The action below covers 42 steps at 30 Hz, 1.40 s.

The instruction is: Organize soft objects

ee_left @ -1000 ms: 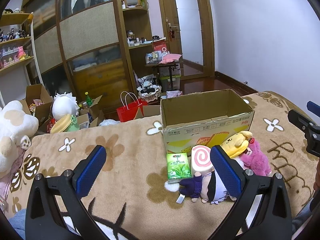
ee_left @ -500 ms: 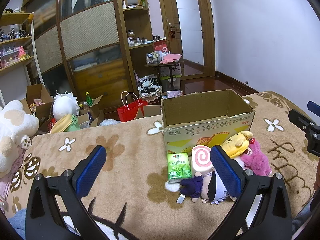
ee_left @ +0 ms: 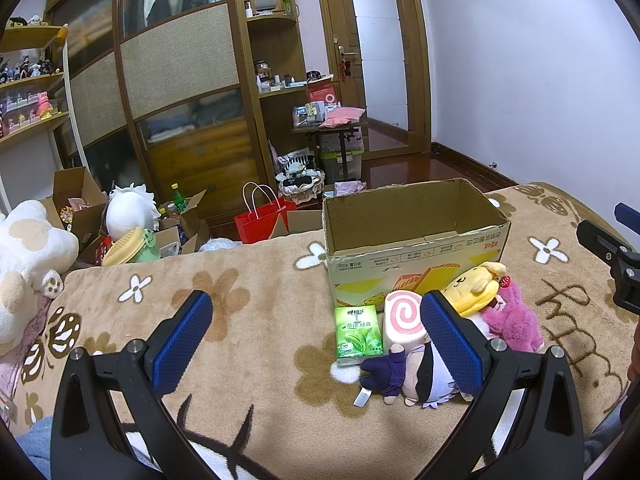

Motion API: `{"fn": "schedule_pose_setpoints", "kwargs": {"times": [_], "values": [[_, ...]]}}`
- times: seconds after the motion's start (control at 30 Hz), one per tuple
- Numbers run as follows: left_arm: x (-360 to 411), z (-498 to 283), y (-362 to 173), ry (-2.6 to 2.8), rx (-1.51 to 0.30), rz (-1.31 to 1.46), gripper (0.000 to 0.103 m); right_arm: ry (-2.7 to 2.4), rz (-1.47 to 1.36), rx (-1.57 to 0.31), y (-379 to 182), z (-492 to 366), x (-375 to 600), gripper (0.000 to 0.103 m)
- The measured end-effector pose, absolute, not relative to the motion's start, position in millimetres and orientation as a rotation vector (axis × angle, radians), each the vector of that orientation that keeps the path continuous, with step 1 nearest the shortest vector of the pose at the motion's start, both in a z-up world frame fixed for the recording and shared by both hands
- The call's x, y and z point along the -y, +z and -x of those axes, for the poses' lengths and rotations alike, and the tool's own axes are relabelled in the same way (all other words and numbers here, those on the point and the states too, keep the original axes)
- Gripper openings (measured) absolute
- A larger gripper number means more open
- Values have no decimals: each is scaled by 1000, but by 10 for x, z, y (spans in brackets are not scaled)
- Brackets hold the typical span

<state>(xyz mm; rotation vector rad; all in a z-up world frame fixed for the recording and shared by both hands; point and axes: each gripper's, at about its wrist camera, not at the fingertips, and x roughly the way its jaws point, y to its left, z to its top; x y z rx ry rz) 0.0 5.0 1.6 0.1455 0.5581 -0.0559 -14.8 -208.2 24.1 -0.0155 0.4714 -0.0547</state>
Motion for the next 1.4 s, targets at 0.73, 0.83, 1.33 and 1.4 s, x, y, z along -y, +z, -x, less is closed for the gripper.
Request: {"fn": "schedule_pose_setpoints", "kwargs": {"times": [0.73,0.83,1.33,1.4], "values": [[-55,-4,13,-54,-565,-148,103,-54,15,-475,254,148,2071,103],[-97,13,-22,-53,-572,-147,103,-54,15,-477,273,141,2059,103],[-41,-146,-54,-71,-651,-174,103,-12,44,-548,182,56,2041,103],[-28,-219,-45,-78,-666,-174,103,-6,37,-557,184,15,2063,103]]}}
